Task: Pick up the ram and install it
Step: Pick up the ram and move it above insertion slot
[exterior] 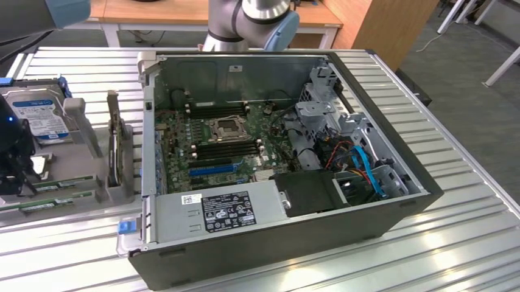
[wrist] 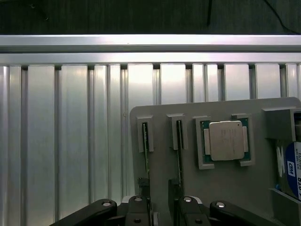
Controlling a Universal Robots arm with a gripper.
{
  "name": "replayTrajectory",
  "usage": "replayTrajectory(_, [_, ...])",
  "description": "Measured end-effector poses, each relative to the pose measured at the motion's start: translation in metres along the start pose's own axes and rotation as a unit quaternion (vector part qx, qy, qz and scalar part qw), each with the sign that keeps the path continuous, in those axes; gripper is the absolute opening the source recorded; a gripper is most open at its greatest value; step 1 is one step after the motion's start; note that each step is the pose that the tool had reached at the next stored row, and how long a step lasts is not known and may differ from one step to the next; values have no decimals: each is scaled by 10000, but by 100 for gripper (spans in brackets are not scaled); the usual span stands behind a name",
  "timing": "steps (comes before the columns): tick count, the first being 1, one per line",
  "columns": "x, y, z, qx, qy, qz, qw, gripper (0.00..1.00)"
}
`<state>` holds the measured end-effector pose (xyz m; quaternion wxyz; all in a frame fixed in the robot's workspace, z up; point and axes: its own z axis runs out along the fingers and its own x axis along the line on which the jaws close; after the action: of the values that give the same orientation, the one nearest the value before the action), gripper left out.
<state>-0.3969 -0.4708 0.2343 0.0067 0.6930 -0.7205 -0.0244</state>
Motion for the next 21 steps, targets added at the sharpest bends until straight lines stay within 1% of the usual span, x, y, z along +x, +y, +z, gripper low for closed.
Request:
replayTrajectory(4, [23, 1, 0, 0, 0, 0, 10000, 30])
replayTrajectory(12, [26, 0, 0, 0, 0, -2, 10000, 30])
replayTrajectory(21, [26, 0, -1, -4, 6, -143, 9999, 30])
